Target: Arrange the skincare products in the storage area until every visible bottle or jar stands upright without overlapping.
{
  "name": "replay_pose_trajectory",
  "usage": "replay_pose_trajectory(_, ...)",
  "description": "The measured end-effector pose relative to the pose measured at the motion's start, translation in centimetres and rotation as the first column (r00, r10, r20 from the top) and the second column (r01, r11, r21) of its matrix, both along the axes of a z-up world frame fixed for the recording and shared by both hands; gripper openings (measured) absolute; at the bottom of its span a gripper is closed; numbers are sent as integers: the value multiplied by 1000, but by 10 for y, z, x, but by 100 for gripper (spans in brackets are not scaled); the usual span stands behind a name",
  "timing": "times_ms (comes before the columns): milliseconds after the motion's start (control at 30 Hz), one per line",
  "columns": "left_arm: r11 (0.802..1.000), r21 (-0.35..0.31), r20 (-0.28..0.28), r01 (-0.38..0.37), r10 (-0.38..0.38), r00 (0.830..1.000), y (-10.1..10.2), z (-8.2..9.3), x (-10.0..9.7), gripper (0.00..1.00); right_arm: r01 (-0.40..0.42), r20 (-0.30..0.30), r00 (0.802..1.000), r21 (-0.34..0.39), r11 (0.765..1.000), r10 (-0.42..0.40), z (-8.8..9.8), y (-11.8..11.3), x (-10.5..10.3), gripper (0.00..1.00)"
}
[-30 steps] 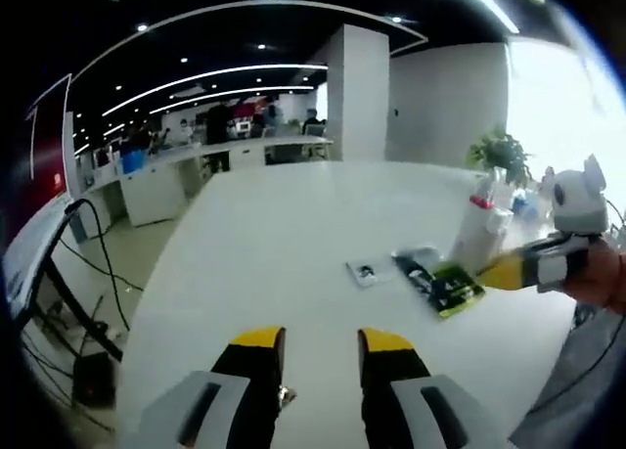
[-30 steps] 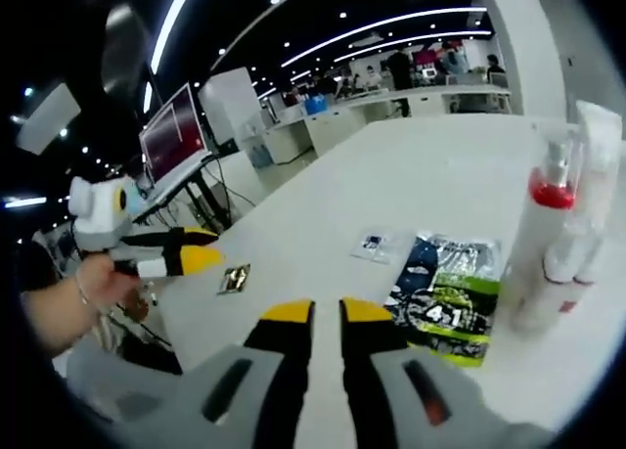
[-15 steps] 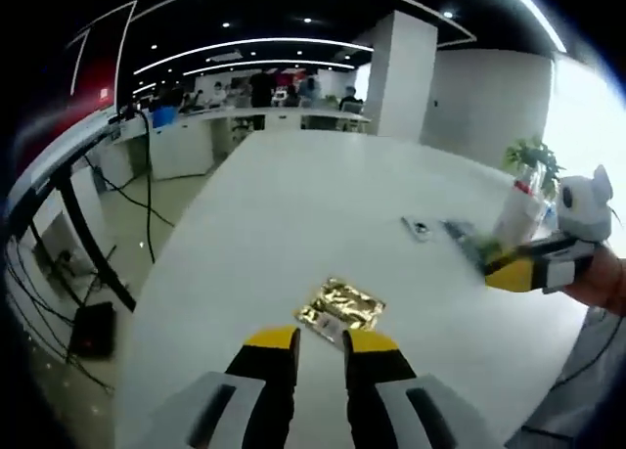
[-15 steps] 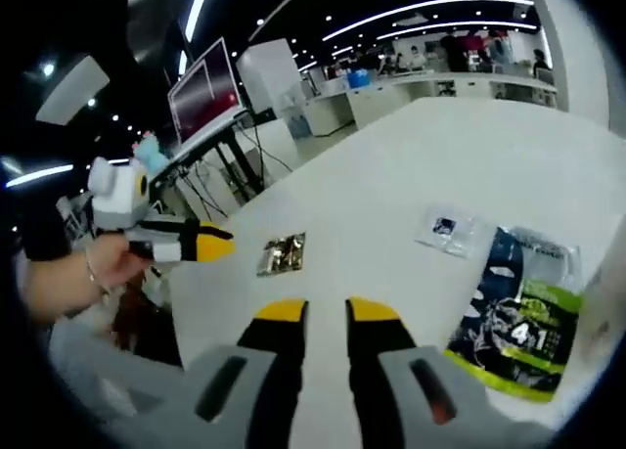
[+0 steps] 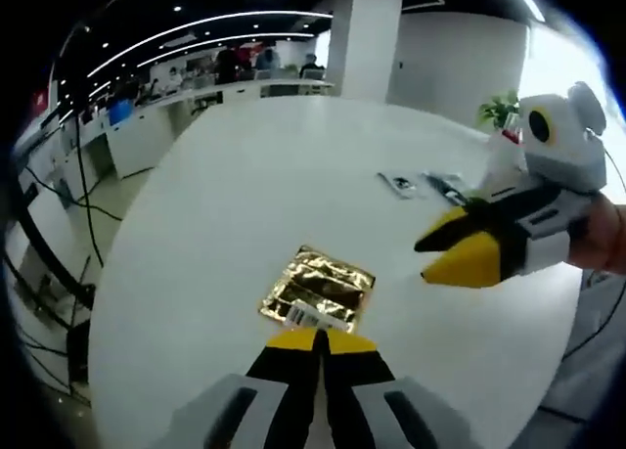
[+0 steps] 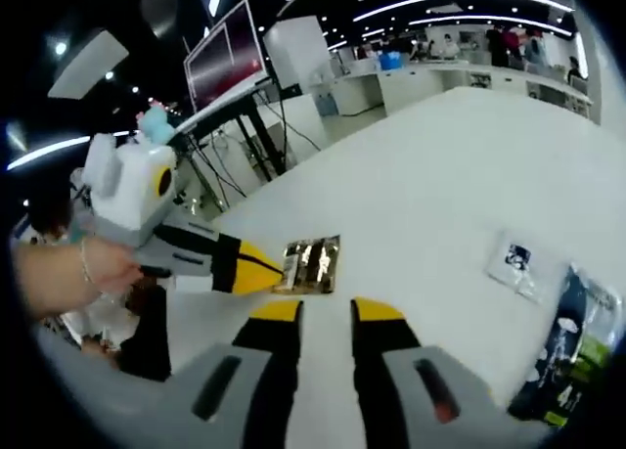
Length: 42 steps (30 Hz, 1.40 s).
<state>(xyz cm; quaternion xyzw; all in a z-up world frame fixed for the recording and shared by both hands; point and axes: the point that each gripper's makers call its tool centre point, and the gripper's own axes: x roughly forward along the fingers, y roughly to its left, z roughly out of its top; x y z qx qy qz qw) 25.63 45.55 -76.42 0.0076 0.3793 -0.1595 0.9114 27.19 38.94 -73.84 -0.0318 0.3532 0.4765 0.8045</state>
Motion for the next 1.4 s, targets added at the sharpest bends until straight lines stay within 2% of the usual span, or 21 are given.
replay_pose_trajectory(200,1000,8,22,22,-22,1000,0,3,0,0,-9,-30,999,7,1000,9,-7,20,14,20)
replay_pose_trajectory(300,999,20,27,35,-36,999,-1,3,0,0,-26,-41,999,-23,999,25,-15,32,19,20)
replay_pose_trajectory(400,999,5,33,33,-33,999,0,3,0,0,-69,-63,996,-48,996,66,-22,40,16,18)
replay_pose_trajectory(433,999,2,36,35,-35,999,0,3,0,0,-77,-51,996,-32,997,75,-19,43,18,17)
replay_pose_trajectory(533,999,-13,46,31,-31,998,0,3,0,0,-57,-98,994,-36,998,53,-19,39,17,16)
replay_pose_trajectory(567,999,-16,50,32,-32,998,-1,3,0,0,-44,-122,992,-33,998,40,-18,37,16,10)
replay_pose_trajectory(600,999,-16,51,32,-32,998,0,3,0,0,-59,-145,988,-9,998,57,-15,38,13,4)
replay_pose_trajectory(633,999,-15,55,32,-31,998,-1,3,0,0,-50,-185,981,90,995,66,-1,46,9,3)
replay_pose_trajectory(667,999,-13,59,33,-33,998,-1,3,0,0,-52,-213,974,126,991,78,5,49,5,3)
replay_pose_trajectory(700,999,-15,62,32,-31,998,-1,4,0,0,-59,-210,974,130,990,86,7,50,2,3)
replay_pose_trajectory(767,999,-29,69,25,-23,997,0,4,0,0,-77,-163,983,78,994,88,6,48,4,2)
replay_pose_trajectory(900,996,-84,79,-9,16,997,0,4,0,1,-41,-182,982,64,997,52,5,46,4,2)
replay_pose_trajectory(933,995,-96,99,-9,18,995,1,4,0,1,-23,-192,981,65,998,35,4,45,4,2)
replay_pose_trajectory(1033,994,-109,113,-29,42,993,2,4,-1,1,15,-211,977,68,998,-1,5,45,4,2)
replay_pose_trajectory(1100,996,-82,123,-34,43,991,3,5,-2,7,37,-220,975,71,997,-21,7,45,3,2)
replay_pose_trajectory(1133,997,-71,143,-39,49,989,5,7,-1,14,71,-225,973,65,995,-54,7,42,6,2)
replay_pose_trajectory(1167,997,-64,135,-35,43,990,4,8,-5,24,92,-236,969,70,993,-73,8,42,7,2)
replay_pose_trajectory(1200,997,-60,132,-38,45,990,4,8,-6,27,119,-258,962,85,989,-93,10,42,7,2)
replay_pose_trajectory(1267,999,-36,161,-10,16,987,0,12,-9,27,150,-300,948,118,982,-109,15,43,5,2)
replay_pose_trajectory(1400,999,37,231,17,-25,973,-12,24,-12,34,175,-307,943,120,977,-131,19,41,1,2)
